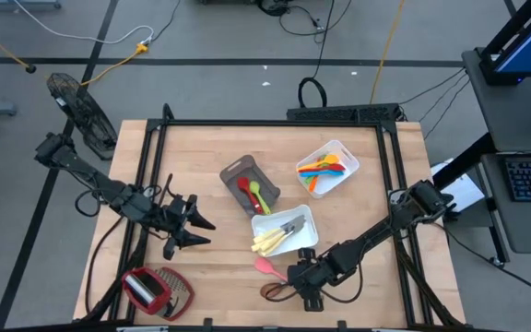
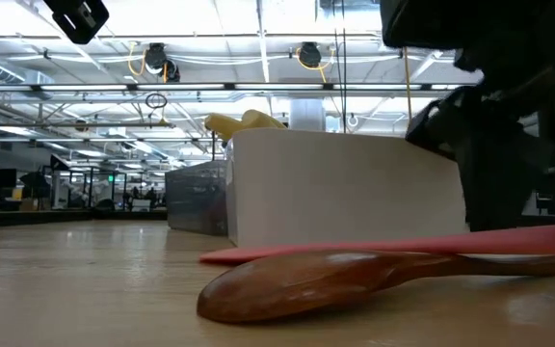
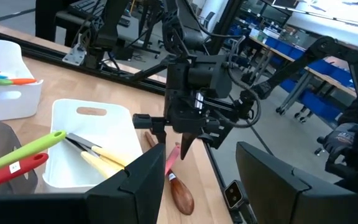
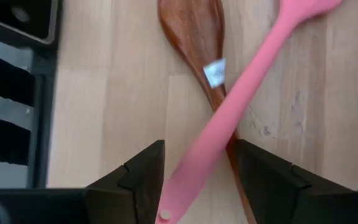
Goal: Pick & Place Kitchen Items
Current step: Put the pink spatula into the top white bin
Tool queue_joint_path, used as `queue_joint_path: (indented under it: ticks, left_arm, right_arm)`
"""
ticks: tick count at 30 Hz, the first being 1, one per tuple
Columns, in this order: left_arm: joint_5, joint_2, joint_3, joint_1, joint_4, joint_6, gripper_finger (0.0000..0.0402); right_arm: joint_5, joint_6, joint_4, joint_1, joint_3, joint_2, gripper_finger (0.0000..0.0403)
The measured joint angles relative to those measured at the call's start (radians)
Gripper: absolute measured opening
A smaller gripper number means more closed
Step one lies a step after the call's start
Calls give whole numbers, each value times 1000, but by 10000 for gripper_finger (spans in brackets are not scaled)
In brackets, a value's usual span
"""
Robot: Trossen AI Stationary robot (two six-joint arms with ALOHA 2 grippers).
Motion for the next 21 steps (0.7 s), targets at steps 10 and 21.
queue_joint_path:
  ticks: [10,21]
  left_arm:
    - [0,0,0,0,0,3,202]
    - [-2,0,0,0,1,3,202]
  right_arm:
    - [-10,20,2,1,0,9,163]
    - [-10,30,-4,1,0,9,94]
